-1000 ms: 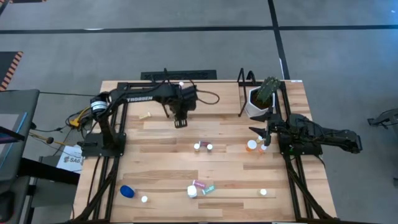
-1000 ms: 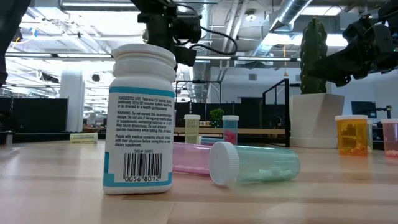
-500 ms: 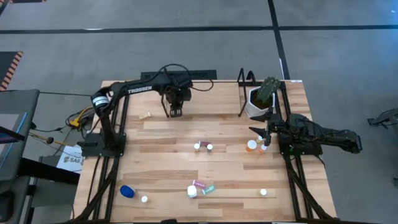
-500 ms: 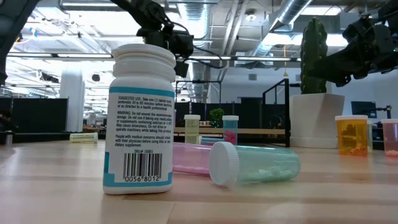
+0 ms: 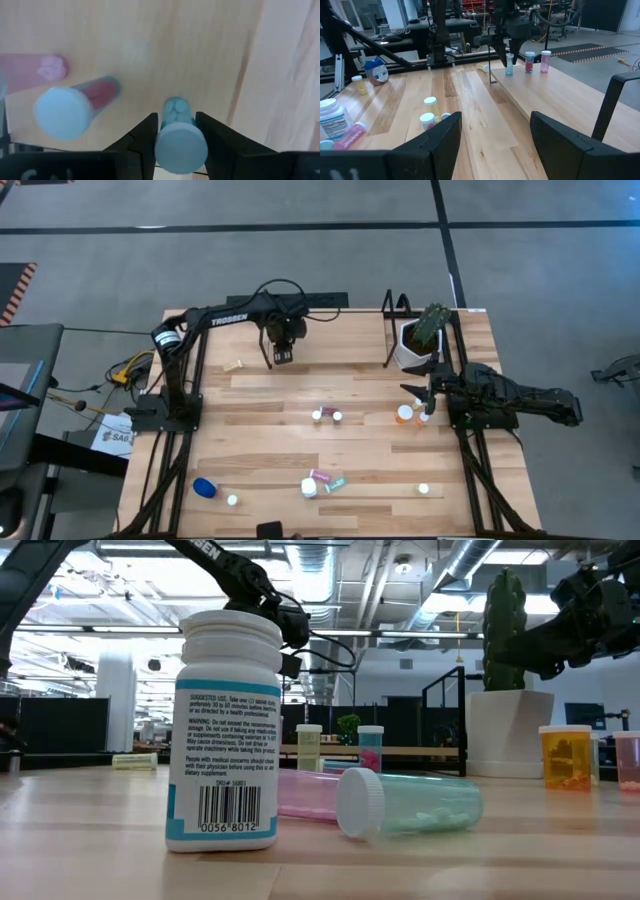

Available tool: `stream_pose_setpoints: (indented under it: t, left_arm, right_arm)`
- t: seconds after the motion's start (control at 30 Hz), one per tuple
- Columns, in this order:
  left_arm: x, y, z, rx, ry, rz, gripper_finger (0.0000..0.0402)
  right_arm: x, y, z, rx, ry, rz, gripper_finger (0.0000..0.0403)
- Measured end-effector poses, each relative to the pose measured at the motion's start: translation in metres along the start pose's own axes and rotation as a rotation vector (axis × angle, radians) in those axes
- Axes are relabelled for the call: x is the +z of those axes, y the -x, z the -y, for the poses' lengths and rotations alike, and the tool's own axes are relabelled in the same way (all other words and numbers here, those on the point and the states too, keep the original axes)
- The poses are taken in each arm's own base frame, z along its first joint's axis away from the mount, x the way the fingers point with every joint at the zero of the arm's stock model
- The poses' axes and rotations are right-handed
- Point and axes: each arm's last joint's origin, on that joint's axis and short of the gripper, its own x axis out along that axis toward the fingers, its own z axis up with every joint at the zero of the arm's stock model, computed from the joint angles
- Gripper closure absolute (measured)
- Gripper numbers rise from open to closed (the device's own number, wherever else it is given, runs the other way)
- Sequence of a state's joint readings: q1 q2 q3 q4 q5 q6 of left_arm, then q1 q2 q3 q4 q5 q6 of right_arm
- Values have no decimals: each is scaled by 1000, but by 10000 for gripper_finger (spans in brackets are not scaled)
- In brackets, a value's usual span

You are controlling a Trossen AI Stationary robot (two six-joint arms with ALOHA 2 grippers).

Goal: Pick and place medicine bottles onto shelf by color
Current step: Put the blue pill bottle on the shelf

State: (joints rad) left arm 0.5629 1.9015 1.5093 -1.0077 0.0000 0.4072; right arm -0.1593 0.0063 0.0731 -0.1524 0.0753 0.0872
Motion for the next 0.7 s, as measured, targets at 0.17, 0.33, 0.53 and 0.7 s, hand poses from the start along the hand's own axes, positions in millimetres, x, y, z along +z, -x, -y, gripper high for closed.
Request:
stream_pose_setpoints:
  t: [0.17,0.33,0.53,0.7]
  left_arm:
    - [0,0,-3,-1,18,14,273]
    - [0,0,-3,-3,44,15,247]
    - [-2,4,-2,-9,55,8,232]
    - [-5,19,-1,-7,57,55,233]
  right_arm:
    - [0,0,0,0,0,0,143]
    - [0,0,0,0,0,0,143]
    - [0,0,0,0,0,1,143]
    - [0,0,0,0,0,1,143]
